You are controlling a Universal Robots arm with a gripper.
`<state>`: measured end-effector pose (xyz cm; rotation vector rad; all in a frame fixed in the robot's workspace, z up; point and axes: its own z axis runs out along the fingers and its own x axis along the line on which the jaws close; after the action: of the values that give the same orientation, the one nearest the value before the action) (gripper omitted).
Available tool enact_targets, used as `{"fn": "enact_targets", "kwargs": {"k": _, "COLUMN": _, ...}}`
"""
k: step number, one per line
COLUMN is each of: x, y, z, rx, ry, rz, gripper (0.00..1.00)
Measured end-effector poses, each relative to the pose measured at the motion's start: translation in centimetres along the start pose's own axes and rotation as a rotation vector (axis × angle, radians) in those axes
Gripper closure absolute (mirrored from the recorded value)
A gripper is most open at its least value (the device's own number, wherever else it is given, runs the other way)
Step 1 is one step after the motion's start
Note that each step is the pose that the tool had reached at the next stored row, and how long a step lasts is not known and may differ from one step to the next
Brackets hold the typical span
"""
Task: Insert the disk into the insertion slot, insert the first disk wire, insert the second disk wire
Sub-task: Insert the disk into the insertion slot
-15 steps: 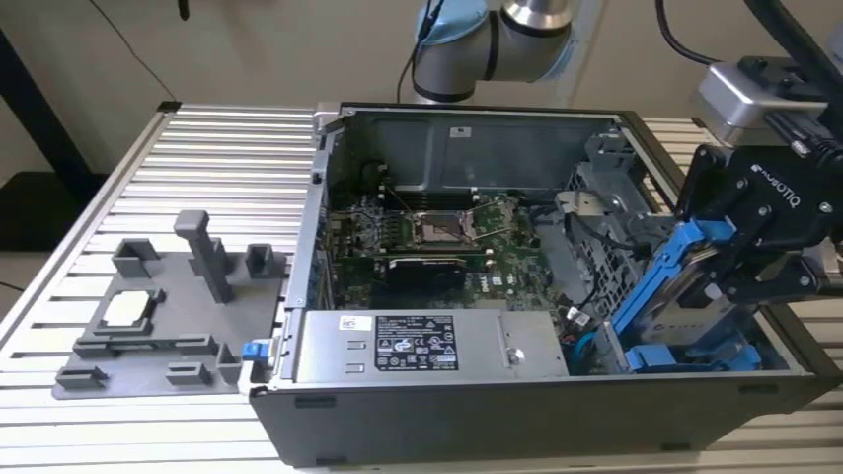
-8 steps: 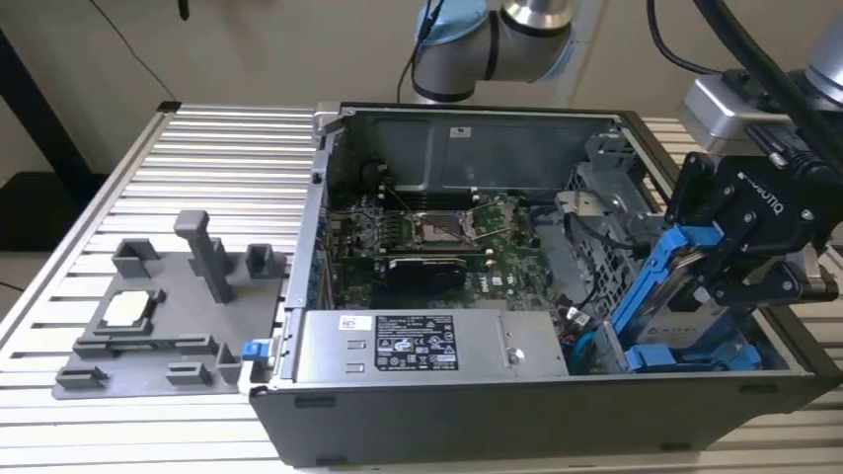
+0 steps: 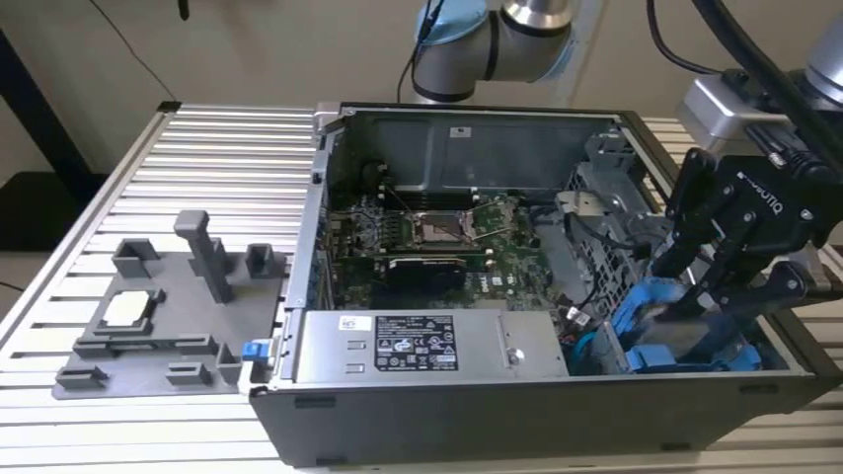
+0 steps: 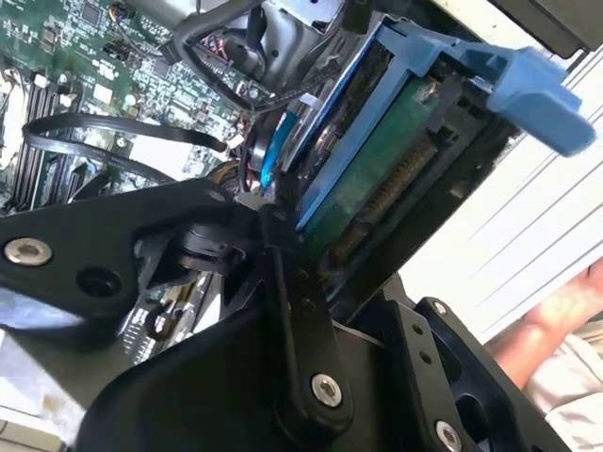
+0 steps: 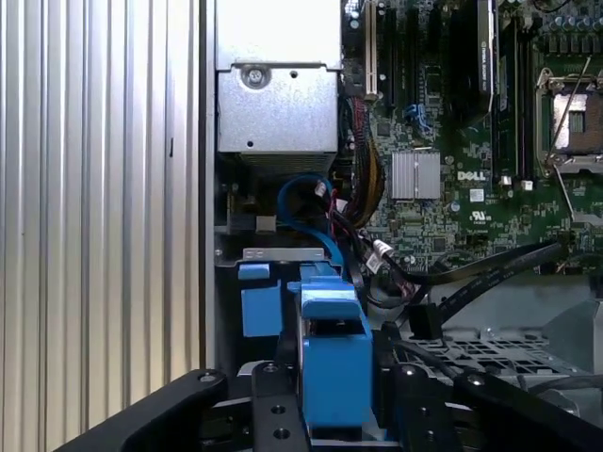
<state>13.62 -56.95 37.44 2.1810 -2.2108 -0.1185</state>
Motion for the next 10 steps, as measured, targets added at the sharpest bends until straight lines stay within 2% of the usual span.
{"fn": "enact_targets", "kwargs": {"k": 1, "x": 0.01, "y": 0.0, "z": -0.02, "rx": 0.0, "ry": 0.0005, "rz": 0.0, "gripper": 0.61}}
{"fn": "enact_targets", "kwargs": {"k": 2, "x": 0.01, "y": 0.0, "z": -0.02, "rx": 0.0, "ry": 0.0004, "rz": 0.0, "gripper": 0.54}}
{"fn": "enact_targets", "kwargs": {"k": 6, "x": 0.0, "y": 0.0, "z": -0.02, "rx": 0.0001, "ry": 0.0008, "rz": 0.0, "gripper": 0.54}}
{"fn": "enact_targets", "kwargs": {"k": 10, "x": -0.09, "y": 0.02, "z": -0.17, "rx": -0.0002, "ry": 0.0068, "rz": 0.001, "gripper": 0.54}}
